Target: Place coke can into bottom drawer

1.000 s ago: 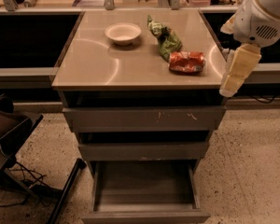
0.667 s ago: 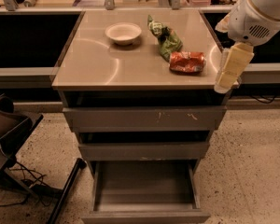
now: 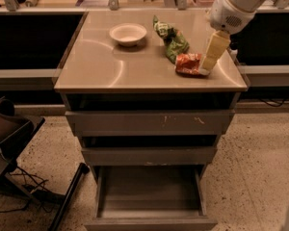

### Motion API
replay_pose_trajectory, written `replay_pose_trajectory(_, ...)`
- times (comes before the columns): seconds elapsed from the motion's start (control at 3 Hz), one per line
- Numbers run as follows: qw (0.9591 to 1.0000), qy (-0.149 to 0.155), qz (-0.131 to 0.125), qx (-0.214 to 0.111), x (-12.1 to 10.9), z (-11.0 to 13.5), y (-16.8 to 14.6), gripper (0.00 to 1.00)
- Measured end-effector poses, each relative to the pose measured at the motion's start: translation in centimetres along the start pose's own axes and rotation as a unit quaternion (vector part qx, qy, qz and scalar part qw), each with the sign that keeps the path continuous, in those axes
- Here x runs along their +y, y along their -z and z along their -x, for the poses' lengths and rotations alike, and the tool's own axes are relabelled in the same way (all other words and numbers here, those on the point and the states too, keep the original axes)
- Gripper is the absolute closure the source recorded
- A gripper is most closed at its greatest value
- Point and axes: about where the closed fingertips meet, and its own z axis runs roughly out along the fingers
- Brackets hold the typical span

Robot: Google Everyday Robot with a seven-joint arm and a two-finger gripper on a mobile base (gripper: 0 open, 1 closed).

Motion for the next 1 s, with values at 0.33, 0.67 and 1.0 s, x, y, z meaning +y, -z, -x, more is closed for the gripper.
replay_pose_trajectory(0.33,1.0,-0.001,0.007,-0.005,-3.9,1.0,-3.4,0.0)
replay_pose_trajectory(0.67,1.0,-0.001,0.007,-0.005,-3.9,1.0,-3.5,0.0)
replay_pose_trajectory(1.0,0.9992,-0.008,0.035,-0.016,-3.8,0.3,-6.4,0.0)
